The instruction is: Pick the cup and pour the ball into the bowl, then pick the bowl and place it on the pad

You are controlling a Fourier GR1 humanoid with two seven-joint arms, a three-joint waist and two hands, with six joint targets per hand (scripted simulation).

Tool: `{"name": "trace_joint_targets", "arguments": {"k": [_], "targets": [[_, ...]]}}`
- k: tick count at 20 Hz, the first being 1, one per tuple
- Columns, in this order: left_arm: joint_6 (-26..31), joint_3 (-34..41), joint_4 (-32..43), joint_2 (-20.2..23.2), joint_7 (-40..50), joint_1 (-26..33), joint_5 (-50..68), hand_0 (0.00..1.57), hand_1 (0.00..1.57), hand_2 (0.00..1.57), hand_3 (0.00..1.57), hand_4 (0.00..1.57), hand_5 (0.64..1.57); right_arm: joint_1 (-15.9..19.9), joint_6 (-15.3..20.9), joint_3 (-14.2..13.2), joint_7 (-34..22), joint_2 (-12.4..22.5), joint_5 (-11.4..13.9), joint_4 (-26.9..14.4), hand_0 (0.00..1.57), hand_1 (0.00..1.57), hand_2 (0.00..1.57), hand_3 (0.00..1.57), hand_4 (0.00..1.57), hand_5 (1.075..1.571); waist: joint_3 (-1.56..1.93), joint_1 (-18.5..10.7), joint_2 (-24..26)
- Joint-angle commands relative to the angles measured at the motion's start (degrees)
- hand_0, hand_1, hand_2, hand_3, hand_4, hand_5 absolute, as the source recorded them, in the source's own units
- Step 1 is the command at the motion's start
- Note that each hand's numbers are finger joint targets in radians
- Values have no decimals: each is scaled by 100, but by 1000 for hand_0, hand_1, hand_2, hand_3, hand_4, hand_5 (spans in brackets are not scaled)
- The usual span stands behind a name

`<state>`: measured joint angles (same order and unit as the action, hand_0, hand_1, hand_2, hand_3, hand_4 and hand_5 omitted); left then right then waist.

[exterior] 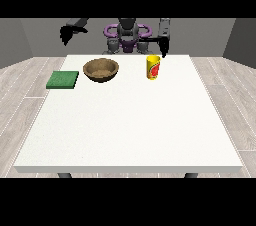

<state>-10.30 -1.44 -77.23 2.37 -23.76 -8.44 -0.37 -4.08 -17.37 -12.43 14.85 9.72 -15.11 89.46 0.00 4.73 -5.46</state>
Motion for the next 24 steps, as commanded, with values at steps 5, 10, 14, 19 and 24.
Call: {"name": "trace_joint_targets", "arguments": {"k": [5,10,14,19,24], "targets": [[-54,533,1648,8,-1253,-613,-19,0,0,0,0,0,1456,157,-538,-129,526,198,-14,-489,0,0,0,0,250,1570,-2,272,-336],[-320,835,2452,72,-1692,-791,-66,340,340,0,0,0,1476,169,-768,-362,625,458,-101,-550,0,0,0,0,266,1569,-2,400,-466],[-841,837,3078,-39,-1764,-1360,-339,995,995,1204,997,761,1539,536,-814,-531,433,568,-373,-702,0,0,0,0,233,1567,-2,478,-659],[-1338,880,3430,233,-2074,-1331,-581,1314,1314,1571,1571,1197,1552,355,-1101,-784,276,772,-723,-805,0,0,0,0,279,1570,-2,547,-512],[-2090,356,3328,254,-832,-1730,-1368,1303,1303,1571,1571,1229,1555,386,-1268,-918,60,1082,-736,-1259,0,0,0,0,378,1571,6,529,124]]}}
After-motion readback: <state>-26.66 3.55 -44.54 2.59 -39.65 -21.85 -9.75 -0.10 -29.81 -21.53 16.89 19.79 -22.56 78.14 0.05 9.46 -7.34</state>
